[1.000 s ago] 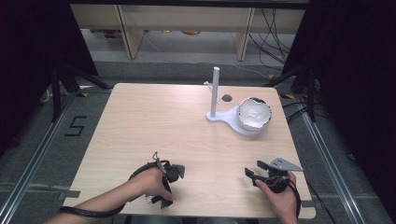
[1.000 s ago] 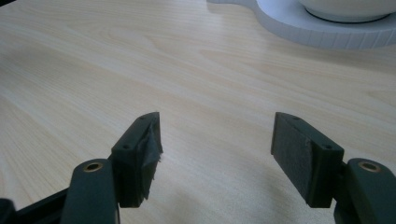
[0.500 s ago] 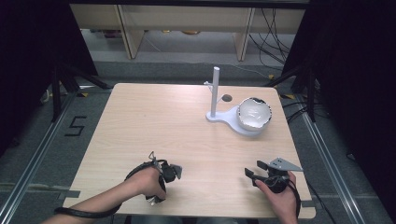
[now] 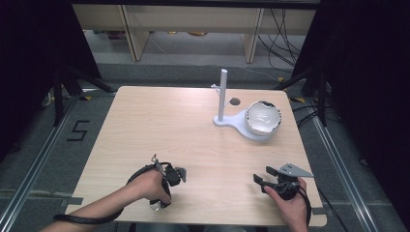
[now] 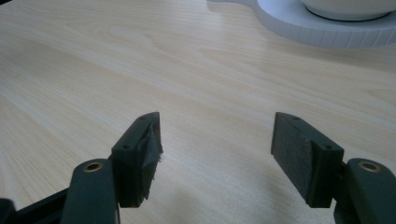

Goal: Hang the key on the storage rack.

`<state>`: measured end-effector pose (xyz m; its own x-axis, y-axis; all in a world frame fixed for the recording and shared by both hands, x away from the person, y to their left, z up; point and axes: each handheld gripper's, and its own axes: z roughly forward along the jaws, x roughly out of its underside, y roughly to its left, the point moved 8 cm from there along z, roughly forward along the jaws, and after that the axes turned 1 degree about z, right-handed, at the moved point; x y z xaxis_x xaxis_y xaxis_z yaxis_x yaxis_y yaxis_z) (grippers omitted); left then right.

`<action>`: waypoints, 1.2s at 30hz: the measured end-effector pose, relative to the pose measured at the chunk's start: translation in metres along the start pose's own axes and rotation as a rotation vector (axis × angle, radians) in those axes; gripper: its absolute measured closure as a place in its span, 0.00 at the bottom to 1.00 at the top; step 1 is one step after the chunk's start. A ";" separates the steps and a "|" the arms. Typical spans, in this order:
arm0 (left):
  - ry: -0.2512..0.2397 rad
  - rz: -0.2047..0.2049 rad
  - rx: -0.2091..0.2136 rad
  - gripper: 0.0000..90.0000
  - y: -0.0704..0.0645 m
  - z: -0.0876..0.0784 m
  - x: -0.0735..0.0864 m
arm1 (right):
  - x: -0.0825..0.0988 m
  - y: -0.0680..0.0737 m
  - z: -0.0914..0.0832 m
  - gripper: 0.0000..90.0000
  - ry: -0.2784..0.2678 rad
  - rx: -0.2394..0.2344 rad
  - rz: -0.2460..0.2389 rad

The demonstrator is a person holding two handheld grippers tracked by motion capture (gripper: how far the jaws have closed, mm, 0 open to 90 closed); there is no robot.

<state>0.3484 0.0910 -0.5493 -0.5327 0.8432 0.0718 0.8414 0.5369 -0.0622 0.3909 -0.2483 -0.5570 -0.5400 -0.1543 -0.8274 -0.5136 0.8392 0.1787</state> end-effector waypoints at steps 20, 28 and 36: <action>-0.025 -0.088 0.035 0.74 0.003 -0.004 -0.021 | 0.000 -0.002 0.002 0.38 -0.011 0.014 -0.003; -0.016 -0.059 0.033 0.80 0.006 -0.003 -0.021 | 0.000 -0.002 0.002 0.38 -0.016 0.011 0.000; -0.031 -0.052 0.025 0.86 0.005 0.001 -0.024 | 0.001 0.000 0.002 0.38 -0.005 0.015 0.013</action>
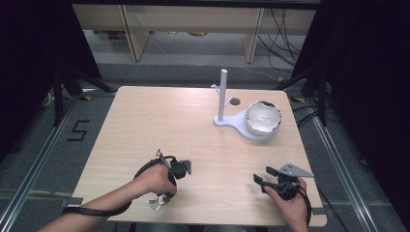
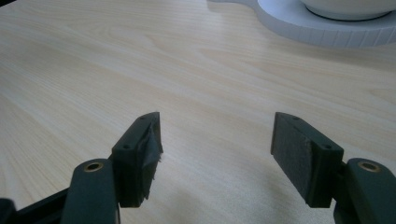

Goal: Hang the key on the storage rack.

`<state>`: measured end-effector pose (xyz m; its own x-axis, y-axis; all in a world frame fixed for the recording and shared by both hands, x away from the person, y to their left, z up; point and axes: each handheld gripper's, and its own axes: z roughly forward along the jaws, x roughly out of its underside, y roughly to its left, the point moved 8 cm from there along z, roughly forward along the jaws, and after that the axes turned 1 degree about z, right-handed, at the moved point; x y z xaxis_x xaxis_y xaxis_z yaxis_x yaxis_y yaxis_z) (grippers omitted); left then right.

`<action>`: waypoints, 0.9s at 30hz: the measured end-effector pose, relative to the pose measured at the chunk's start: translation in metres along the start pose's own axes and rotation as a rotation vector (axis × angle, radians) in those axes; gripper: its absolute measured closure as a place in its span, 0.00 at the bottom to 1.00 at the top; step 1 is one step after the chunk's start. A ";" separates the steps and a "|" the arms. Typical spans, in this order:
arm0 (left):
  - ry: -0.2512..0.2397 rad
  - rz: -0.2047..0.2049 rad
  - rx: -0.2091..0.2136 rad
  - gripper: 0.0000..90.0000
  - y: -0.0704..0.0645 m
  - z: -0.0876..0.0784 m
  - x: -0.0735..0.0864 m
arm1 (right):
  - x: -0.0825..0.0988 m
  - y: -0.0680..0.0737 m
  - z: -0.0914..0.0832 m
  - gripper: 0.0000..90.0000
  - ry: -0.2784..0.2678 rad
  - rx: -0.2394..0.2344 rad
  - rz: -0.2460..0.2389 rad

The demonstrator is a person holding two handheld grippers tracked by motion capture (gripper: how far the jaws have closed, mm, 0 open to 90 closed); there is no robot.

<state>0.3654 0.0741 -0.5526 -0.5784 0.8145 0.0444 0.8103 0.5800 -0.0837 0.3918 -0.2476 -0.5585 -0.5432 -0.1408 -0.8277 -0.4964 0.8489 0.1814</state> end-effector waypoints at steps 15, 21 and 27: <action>0.000 0.025 0.004 0.95 0.001 0.001 0.000 | 0.000 0.001 0.000 0.38 -0.007 -0.007 0.008; -0.004 0.032 0.002 0.96 0.001 0.001 0.000 | -0.001 0.002 0.000 0.38 -0.009 -0.010 0.015; -0.017 0.040 0.007 0.97 0.001 0.001 -0.001 | -0.001 0.003 -0.001 0.38 -0.007 -0.025 0.024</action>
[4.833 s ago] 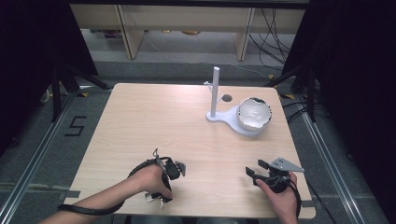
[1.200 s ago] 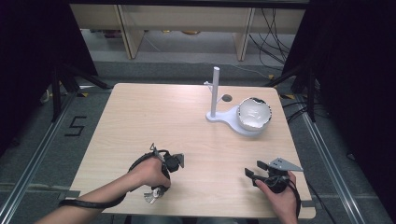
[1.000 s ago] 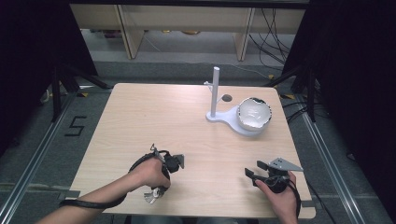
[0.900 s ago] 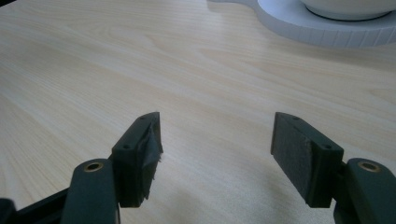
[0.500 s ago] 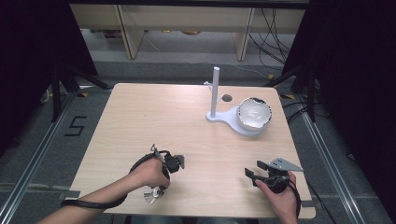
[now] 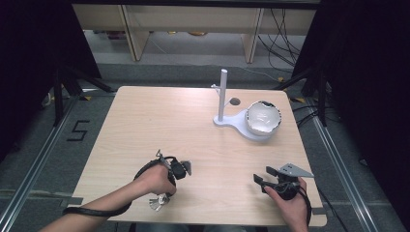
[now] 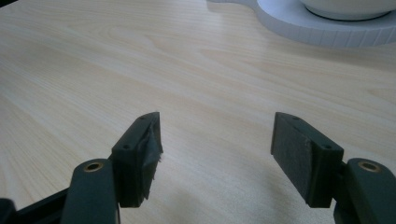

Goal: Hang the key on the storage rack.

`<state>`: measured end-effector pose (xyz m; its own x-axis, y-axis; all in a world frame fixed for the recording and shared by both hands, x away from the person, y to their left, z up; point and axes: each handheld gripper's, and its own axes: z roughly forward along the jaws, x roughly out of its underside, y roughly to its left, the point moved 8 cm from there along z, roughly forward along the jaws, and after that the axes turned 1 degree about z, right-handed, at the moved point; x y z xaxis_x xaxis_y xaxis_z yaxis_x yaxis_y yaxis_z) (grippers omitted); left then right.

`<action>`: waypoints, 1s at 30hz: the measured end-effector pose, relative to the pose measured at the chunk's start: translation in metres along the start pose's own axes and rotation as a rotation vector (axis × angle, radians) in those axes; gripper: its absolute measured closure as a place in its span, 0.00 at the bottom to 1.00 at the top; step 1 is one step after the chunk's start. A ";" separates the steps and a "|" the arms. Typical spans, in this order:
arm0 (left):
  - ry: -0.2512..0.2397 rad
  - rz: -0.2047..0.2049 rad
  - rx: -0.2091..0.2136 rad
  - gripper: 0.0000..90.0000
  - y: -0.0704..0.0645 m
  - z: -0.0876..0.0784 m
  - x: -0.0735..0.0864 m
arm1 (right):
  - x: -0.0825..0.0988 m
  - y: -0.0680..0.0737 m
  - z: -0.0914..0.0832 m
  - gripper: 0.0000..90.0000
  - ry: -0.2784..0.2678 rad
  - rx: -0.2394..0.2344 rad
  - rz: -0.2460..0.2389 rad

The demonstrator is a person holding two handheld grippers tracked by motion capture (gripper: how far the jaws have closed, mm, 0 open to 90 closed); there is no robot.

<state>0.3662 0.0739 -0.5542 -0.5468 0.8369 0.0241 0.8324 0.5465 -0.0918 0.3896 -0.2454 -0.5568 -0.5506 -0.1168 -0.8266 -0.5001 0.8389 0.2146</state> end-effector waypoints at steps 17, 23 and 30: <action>-0.073 0.041 -0.005 0.98 0.001 -0.006 0.003 | -0.001 -0.005 0.000 0.38 -0.005 0.014 -0.045; -0.128 0.048 -0.010 0.99 0.005 -0.016 0.003 | 0.000 0.000 0.000 0.38 0.000 0.002 0.002; -0.247 0.063 -0.008 0.99 0.009 -0.029 -0.002 | 0.000 -0.006 0.001 0.38 0.014 0.033 -0.051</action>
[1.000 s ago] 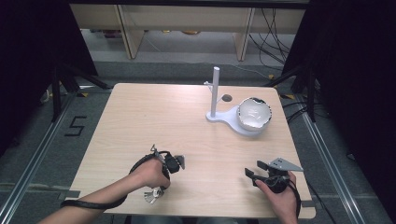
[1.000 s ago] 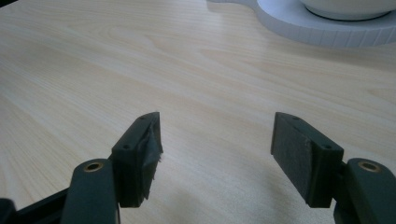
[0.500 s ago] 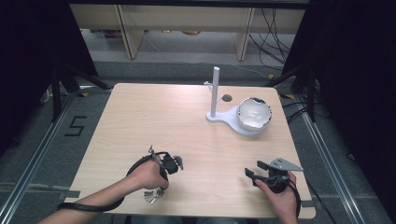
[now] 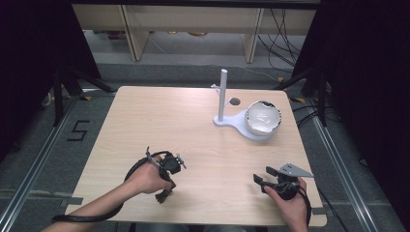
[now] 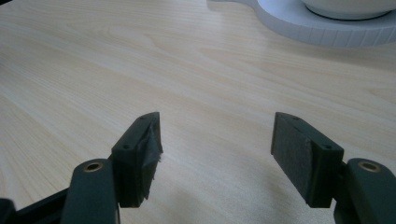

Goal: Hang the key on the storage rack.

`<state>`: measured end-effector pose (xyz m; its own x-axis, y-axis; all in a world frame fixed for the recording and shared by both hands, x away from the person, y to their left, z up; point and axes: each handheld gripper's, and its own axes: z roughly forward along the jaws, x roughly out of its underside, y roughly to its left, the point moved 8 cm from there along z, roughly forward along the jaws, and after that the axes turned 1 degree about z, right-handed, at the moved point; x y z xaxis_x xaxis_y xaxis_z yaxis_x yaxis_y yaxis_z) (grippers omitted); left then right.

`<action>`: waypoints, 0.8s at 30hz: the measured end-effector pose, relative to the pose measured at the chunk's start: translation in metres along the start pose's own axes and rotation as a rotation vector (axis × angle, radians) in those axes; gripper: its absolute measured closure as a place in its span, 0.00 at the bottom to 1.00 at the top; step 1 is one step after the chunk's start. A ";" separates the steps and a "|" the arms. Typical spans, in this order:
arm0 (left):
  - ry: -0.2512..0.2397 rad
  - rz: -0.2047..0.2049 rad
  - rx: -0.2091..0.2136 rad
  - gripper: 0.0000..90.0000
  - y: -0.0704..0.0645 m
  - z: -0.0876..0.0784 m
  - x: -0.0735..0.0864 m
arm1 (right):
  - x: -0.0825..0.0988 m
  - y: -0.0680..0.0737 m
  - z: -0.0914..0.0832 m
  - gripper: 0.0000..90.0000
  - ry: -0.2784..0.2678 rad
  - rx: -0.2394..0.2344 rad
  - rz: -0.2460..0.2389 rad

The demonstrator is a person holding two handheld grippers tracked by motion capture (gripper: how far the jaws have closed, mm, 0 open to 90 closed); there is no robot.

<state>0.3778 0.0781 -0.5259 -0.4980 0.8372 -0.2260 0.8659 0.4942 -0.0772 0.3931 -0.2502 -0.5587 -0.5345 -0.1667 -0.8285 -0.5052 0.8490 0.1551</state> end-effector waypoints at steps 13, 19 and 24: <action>-0.302 -0.082 -0.041 0.99 0.013 -0.031 -0.029 | -0.001 0.004 -0.001 0.38 -0.010 -0.026 0.015; -0.428 -0.104 -0.060 0.99 0.022 -0.045 -0.042 | -0.001 0.003 -0.002 0.38 -0.004 -0.024 0.018; -0.552 -0.132 -0.092 0.99 0.030 -0.052 -0.053 | -0.001 0.004 0.000 0.38 -0.023 -0.034 0.020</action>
<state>0.4277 0.0605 -0.4656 -0.4821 0.5329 -0.6954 0.7778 0.6256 -0.0598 0.3918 -0.2469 -0.5568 -0.5289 -0.1379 -0.8374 -0.5177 0.8343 0.1896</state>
